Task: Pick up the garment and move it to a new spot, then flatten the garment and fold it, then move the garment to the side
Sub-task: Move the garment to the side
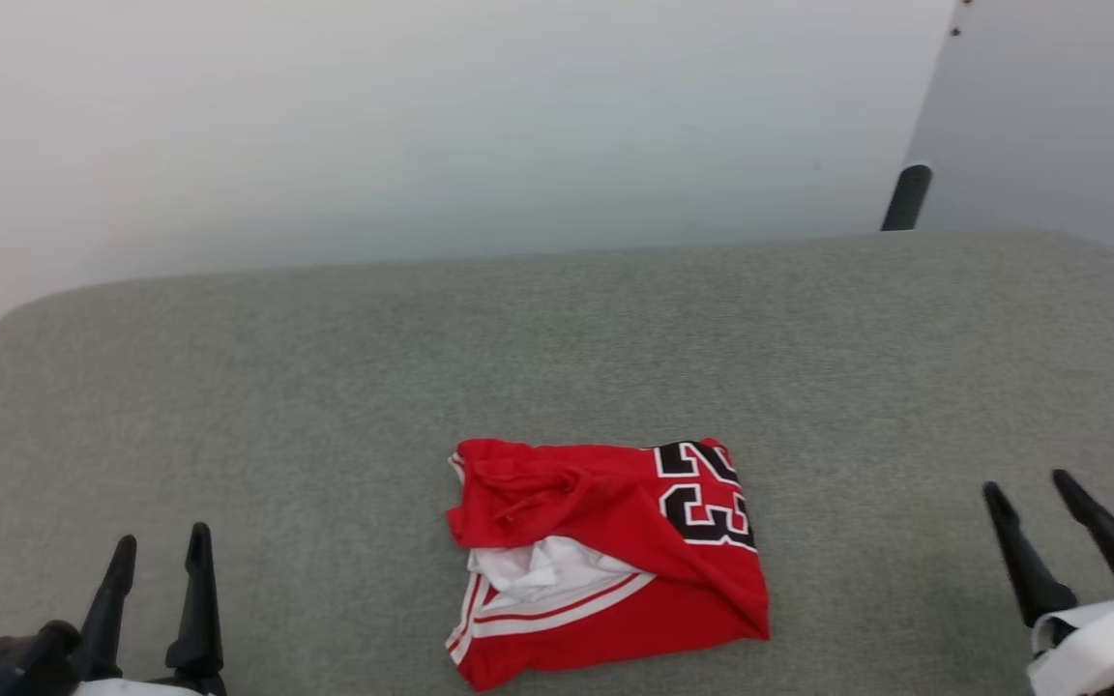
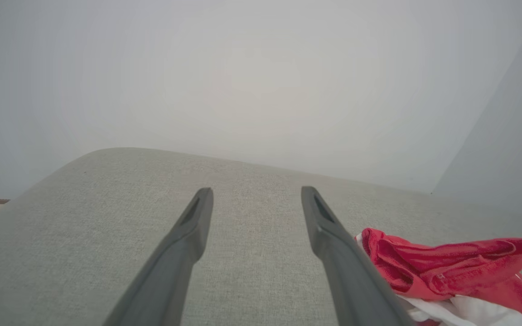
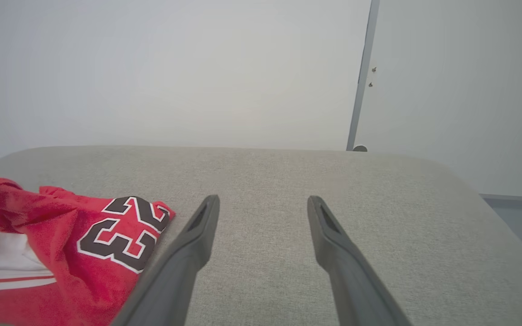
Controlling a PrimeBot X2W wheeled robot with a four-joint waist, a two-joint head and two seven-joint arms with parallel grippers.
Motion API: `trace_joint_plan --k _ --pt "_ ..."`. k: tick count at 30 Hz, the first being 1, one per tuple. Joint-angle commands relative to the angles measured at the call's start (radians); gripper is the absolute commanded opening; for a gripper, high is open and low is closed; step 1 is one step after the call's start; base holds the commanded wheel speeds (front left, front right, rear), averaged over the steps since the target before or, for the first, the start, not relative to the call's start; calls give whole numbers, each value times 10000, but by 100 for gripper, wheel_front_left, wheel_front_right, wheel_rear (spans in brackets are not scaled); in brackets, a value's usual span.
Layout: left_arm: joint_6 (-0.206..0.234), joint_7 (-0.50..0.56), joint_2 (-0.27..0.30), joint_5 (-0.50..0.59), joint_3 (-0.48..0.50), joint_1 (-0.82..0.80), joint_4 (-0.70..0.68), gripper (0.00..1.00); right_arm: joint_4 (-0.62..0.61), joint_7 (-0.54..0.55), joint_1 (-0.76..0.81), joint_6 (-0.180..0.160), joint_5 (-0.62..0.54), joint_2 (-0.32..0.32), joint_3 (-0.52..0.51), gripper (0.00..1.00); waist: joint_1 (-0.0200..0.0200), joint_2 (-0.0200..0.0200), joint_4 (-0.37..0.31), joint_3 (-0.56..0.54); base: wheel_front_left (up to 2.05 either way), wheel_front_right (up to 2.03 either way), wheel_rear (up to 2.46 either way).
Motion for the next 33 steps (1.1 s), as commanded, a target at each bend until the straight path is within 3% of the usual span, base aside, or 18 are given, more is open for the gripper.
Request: trace_joint_plan --k 1,16,23,33 --pt "-3 -26 34 83 1 -37 19 100 -5 70 -196 -6 89 48 170 100 0 0 229 83 0 0 0" --pt "-3 -26 91 121 -284 -694 129 100 837 1048 -1592 -8 648 36 1744 100 0 0 2191 628 0 0 0" --pt "-3 -26 -47 85 -451 -843 132 100 1145 3068 -1990 -8 1543 -199 2417 100 0 0 2651 964 0 0 0" --pt "-3 -26 -318 2 -761 -1342 167 100 1280 5724 -2732 -8 1799 -420 2654 100 0 0 2915 1820 0 0 0"
